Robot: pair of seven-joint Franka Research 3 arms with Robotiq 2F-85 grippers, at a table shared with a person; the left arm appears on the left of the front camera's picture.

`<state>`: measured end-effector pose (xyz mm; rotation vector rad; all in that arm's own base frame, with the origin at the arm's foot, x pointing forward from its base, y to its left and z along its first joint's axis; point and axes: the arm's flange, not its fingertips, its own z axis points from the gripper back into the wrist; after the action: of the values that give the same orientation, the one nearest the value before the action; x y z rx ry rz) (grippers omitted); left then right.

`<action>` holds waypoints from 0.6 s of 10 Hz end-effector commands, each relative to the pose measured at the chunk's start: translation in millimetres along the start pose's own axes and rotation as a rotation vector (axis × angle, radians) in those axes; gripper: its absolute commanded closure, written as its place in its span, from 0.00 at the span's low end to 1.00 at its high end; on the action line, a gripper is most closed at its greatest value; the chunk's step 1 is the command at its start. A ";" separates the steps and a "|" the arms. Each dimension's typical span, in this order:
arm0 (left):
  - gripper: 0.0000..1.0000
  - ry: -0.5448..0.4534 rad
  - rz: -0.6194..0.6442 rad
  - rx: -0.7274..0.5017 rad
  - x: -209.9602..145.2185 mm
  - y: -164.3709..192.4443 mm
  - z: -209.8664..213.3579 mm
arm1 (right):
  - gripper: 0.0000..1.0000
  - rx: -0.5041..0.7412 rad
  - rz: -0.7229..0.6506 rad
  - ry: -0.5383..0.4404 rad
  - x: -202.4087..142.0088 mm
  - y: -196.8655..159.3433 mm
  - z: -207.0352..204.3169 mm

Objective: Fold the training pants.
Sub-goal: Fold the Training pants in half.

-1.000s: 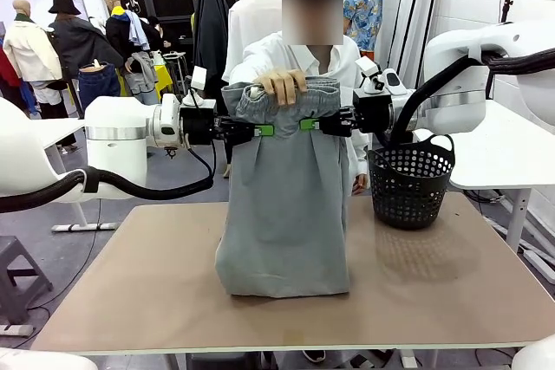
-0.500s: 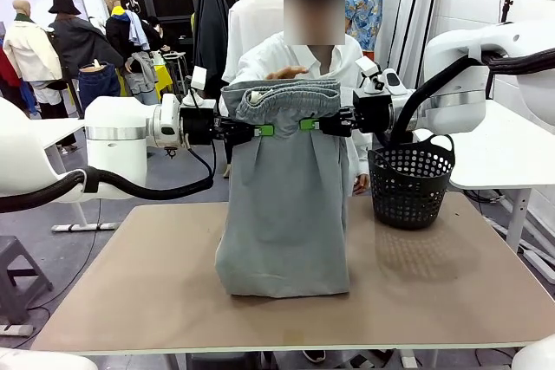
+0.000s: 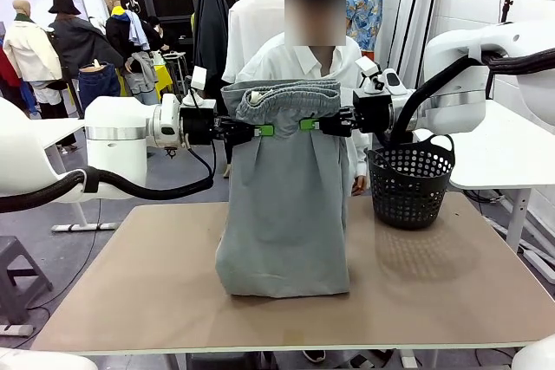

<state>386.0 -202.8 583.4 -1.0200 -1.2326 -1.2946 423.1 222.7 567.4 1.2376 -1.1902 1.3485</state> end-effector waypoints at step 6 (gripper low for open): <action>1.00 -0.026 -0.007 0.001 2.7 -3.3 0.2 | 1.00 -0.005 -0.005 -0.012 2.3 2.2 -1.2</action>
<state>386.0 -202.8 583.4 -1.0200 -1.2326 -1.2946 423.1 222.7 567.4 1.2376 -1.1902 1.3485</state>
